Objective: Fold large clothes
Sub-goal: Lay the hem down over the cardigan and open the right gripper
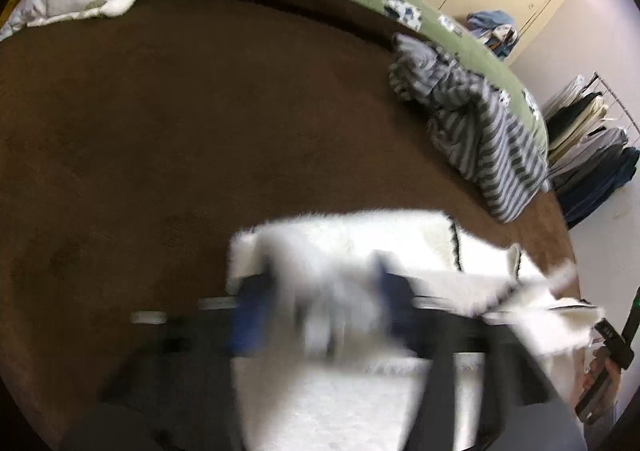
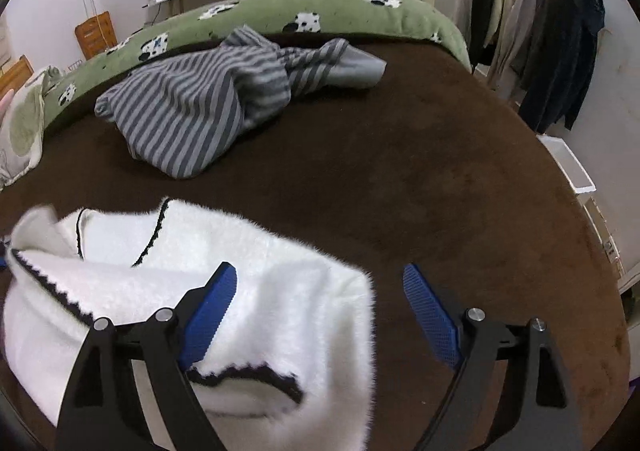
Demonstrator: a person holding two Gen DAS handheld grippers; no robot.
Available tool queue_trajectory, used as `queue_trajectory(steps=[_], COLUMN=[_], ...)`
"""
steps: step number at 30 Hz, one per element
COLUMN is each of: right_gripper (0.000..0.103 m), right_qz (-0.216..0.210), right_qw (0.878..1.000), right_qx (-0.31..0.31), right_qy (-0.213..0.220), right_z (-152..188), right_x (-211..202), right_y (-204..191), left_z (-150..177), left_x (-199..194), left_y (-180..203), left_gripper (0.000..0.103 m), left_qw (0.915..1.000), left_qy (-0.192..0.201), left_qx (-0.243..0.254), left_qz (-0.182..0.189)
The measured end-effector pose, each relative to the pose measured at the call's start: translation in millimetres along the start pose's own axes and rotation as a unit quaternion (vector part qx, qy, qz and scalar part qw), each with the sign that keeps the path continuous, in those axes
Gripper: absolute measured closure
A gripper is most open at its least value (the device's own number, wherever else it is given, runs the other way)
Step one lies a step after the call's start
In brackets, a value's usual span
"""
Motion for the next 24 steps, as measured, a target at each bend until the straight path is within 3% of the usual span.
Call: queue_trajectory(steps=[2,4,8,13,19,24], right_gripper=[0.017,0.017,0.017,0.014,0.014,0.014], right_qz=[0.007,0.007,-0.003,-0.039,-0.067,-0.074], right_qw=[1.0,1.0,0.999,0.997,0.996,0.995], right_qx=[-0.01,-0.015,-0.014,-0.021,-0.036,-0.054], right_qy=[0.006,0.012,0.039,0.07,0.052,0.028], right_z=[2,3,11,29,50,49], right_x=[-7,-13,-36,-69,-66,-46], right_y=[2,2,-7,-28,-60,-82], left_z=[-5,-10,-8,25,63,72], left_x=[-14,-23,-43,-69,-72,-39], left_y=[1,0,1,27,60,80], left_gripper=[0.006,0.006,0.006,0.006,0.006,0.006], left_qw=[0.9984,0.9993,0.9993,0.9968,0.9936,0.9927], left_qy=[0.037,0.03,0.034,0.036,0.024,-0.008], left_qx=[0.013,0.007,0.009,0.07,0.11,0.119], left_qz=[-0.042,-0.019,-0.014,-0.01,0.013,0.018])
Point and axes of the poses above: each gripper's, at about its wrist camera, not at the fingertips, and x roughly the way its jaws point, y to its right, z to its underside, the point moved 3 cm from there along x, roughly the way its jaws point, and after that the axes turned 7 degrees about -x, right-handed, at the moved point
